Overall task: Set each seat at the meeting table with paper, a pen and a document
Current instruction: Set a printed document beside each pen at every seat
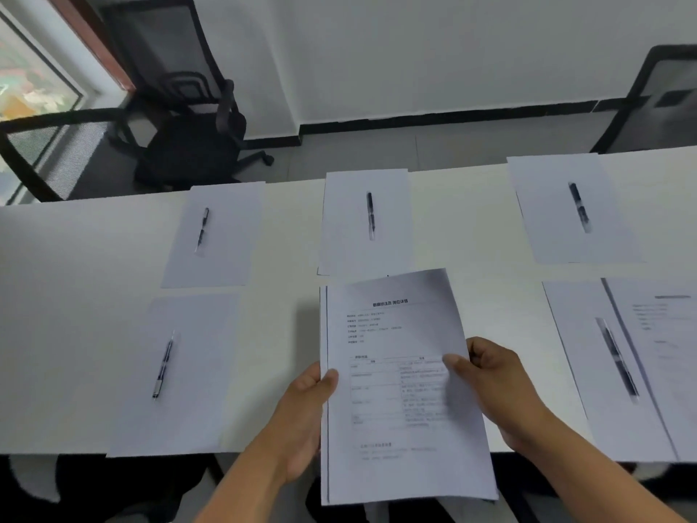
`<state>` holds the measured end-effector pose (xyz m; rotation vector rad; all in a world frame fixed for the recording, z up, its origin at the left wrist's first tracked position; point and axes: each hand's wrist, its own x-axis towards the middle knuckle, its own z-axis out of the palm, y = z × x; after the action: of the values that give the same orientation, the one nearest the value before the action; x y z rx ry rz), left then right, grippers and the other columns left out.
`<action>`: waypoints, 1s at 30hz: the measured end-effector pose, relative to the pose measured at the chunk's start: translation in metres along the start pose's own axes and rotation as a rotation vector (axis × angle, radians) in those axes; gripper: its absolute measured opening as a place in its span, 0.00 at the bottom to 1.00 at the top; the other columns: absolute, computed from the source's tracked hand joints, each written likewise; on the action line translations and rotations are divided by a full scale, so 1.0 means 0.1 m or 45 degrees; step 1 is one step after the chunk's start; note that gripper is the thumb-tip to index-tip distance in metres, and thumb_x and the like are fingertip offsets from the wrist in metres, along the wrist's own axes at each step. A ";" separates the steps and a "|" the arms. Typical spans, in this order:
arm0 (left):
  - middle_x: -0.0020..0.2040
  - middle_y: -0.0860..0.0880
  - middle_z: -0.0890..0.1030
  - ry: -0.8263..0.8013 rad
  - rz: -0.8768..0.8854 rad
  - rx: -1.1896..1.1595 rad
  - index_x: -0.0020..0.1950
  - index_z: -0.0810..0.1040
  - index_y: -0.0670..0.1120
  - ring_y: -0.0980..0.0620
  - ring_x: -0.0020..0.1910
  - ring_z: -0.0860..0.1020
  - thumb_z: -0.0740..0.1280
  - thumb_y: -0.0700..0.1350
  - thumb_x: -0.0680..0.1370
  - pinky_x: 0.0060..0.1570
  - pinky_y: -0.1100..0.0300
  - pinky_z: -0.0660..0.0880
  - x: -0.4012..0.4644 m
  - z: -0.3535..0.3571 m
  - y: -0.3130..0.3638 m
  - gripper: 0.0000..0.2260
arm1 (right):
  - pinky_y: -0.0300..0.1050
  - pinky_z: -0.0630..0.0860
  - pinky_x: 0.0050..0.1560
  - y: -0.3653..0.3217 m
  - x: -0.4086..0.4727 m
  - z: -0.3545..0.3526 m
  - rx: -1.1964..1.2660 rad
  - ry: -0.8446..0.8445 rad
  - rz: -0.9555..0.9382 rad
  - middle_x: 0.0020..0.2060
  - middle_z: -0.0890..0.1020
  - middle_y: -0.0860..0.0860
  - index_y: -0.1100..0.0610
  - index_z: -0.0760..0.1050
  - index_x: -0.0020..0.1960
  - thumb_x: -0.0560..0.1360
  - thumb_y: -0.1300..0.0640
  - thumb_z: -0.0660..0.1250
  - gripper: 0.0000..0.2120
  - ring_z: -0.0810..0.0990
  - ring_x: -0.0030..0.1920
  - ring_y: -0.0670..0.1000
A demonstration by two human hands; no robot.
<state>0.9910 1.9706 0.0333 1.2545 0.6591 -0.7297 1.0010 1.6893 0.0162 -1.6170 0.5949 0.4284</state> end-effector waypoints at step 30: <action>0.66 0.46 0.87 0.106 -0.074 -0.067 0.72 0.83 0.51 0.42 0.65 0.86 0.60 0.46 0.91 0.67 0.41 0.80 0.31 -0.40 0.00 0.15 | 0.46 0.64 0.39 0.19 0.30 0.31 0.019 0.151 0.083 0.32 0.74 0.53 0.69 0.76 0.41 0.81 0.55 0.75 0.18 0.67 0.30 0.49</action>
<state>1.0080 2.0061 0.0007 1.2267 0.7811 -0.7063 1.0151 1.7151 -0.0211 -1.6200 0.7403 0.3769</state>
